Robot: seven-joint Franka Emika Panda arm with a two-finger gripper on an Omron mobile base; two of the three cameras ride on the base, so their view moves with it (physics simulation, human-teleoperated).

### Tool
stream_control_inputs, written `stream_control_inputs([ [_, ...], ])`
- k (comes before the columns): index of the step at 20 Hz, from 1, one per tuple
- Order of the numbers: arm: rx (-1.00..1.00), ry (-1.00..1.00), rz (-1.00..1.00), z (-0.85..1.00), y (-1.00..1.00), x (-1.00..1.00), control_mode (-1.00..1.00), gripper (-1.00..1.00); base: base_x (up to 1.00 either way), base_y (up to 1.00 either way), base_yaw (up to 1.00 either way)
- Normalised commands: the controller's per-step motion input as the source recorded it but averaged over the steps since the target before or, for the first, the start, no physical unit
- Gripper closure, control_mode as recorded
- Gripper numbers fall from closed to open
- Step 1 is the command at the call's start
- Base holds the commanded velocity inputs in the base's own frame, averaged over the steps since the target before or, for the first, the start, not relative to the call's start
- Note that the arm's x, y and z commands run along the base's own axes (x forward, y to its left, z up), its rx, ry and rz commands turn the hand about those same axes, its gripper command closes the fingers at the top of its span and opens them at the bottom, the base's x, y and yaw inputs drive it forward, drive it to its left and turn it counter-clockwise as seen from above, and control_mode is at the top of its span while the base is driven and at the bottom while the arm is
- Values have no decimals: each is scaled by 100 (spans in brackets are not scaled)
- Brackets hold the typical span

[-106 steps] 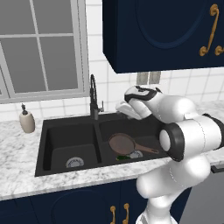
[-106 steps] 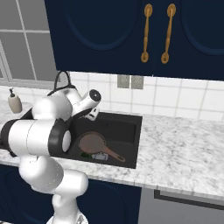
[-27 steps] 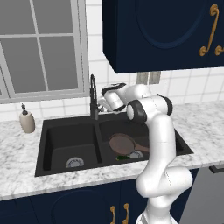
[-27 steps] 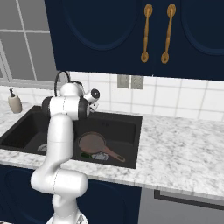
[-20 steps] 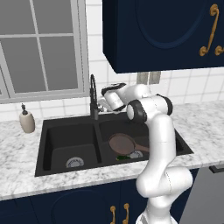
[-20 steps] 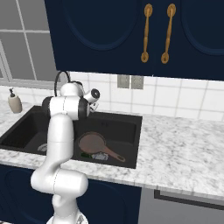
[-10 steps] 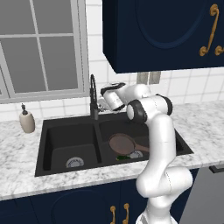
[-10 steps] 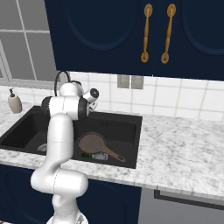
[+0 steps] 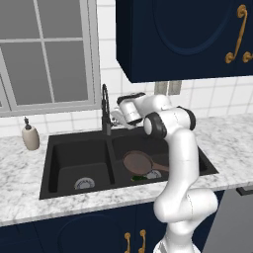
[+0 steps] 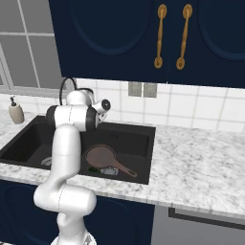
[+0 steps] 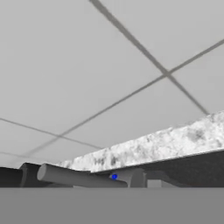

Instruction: Pick the pan and sponge and place them into the sink. Then turn on the water.

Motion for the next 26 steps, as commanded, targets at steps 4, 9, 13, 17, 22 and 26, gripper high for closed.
stream_control_inputs([
  [4,17,1,-18,0,0,0,-100,100,0,0,0],
  [9,6,9,-31,-1,0,0,-100,100,0,0,0],
  [13,1,20,-17,0,0,11,-100,100,0,0,0],
  [17,0,26,-1,-3,0,32,-100,100,0,0,0],
  [22,4,25,0,-9,0,30,-100,100,0,0,0],
  [26,10,18,0,-4,0,14,-100,100,0,0,0],
])
